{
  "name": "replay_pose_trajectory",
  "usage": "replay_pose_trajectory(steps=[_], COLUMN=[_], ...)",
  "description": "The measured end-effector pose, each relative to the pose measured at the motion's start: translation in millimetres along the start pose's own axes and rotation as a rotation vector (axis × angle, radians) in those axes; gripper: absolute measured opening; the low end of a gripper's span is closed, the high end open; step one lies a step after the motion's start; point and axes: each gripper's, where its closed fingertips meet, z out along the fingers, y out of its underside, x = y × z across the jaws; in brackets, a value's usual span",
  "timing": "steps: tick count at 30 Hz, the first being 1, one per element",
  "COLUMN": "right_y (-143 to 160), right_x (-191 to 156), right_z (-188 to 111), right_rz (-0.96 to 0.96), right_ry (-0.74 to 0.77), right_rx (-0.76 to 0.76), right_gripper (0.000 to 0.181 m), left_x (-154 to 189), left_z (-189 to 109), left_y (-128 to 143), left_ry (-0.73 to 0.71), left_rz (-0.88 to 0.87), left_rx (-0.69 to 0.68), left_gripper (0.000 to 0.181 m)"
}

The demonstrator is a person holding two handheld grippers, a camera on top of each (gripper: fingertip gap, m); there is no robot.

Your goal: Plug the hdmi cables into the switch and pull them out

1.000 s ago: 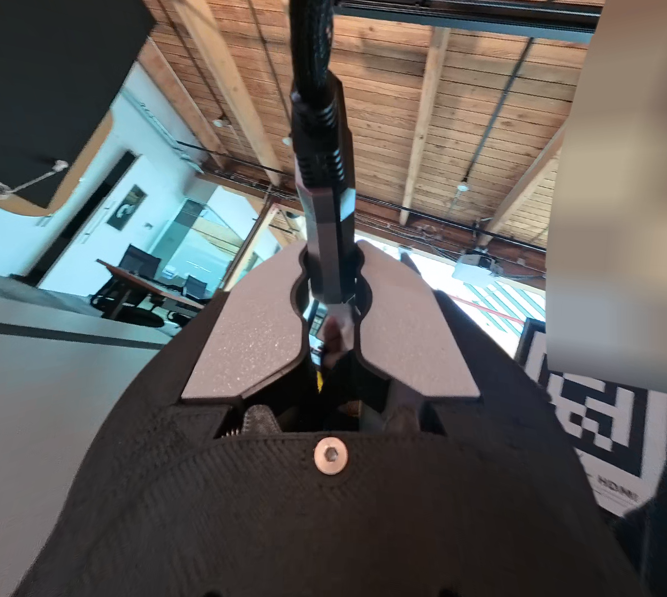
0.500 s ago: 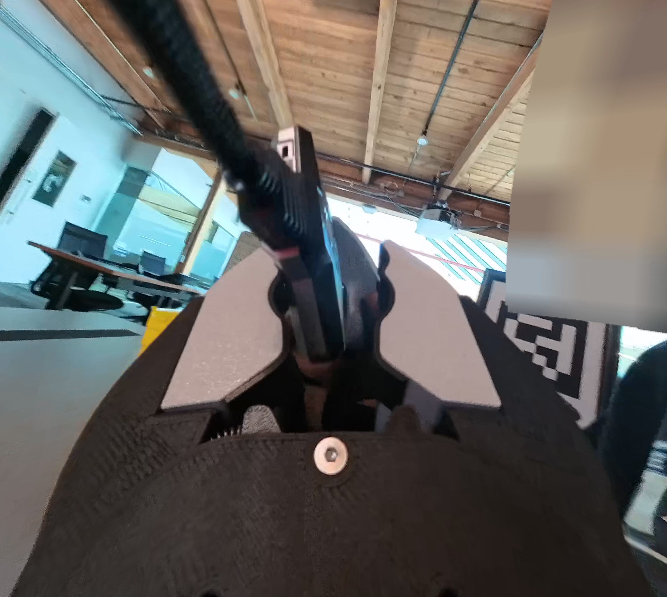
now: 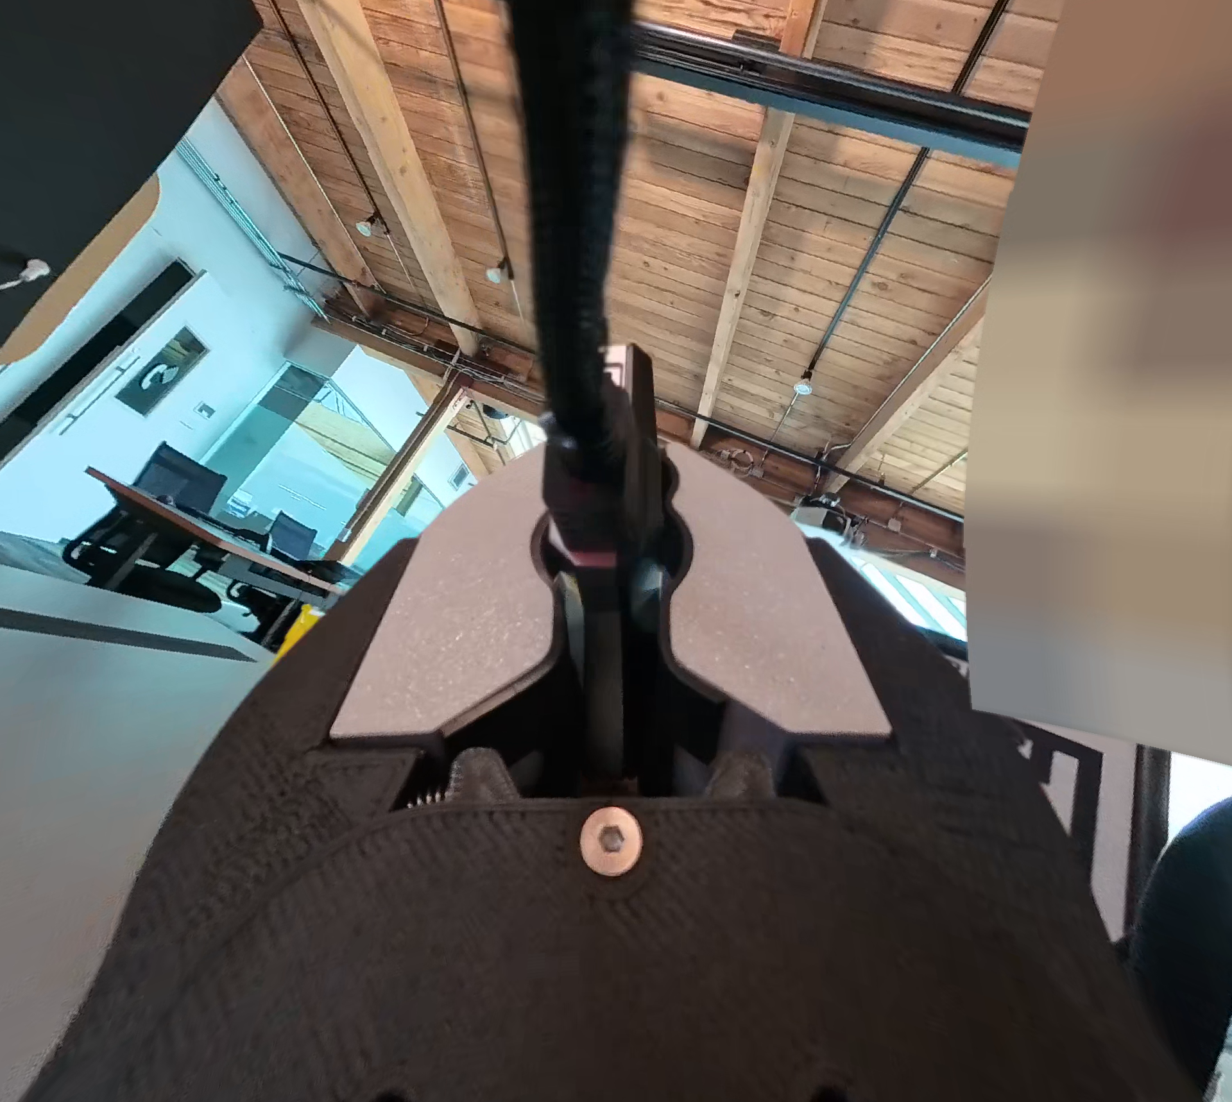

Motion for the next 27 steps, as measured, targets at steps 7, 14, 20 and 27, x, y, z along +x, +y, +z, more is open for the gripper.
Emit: replay_pose_trajectory(steps=[7, 14, 20, 27], right_y=[-1.6, -0.1, 1.2, 1.8], right_x=[8.8, 14.6, 20.3, 21.6], right_z=[-2.0, -3.7, -9.9, -13.6], right_rz=[0.071, 0.124, 0.157, 0.155], right_ry=[0.051, 0.080, 0.090, 0.096], right_rx=[0.108, 0.102, 0.120, 0.176], right_gripper=[0.013, 0.011, 0.011, 0.009], left_x=[-6.8, -12.4, -15.7, -15.9], left_z=[0.1, -1.5, -4.1, -8.7], left_y=[6.4, 10.0, 16.3, 14.8], left_ry=[-0.038, -0.072, -0.113, -0.141], left_rz=[-0.043, -0.076, -0.053, 0.018], left_rx=[-0.029, -0.025, -0.039, -0.049], left_gripper=[0.022, 0.022, 0.022, 0.020])
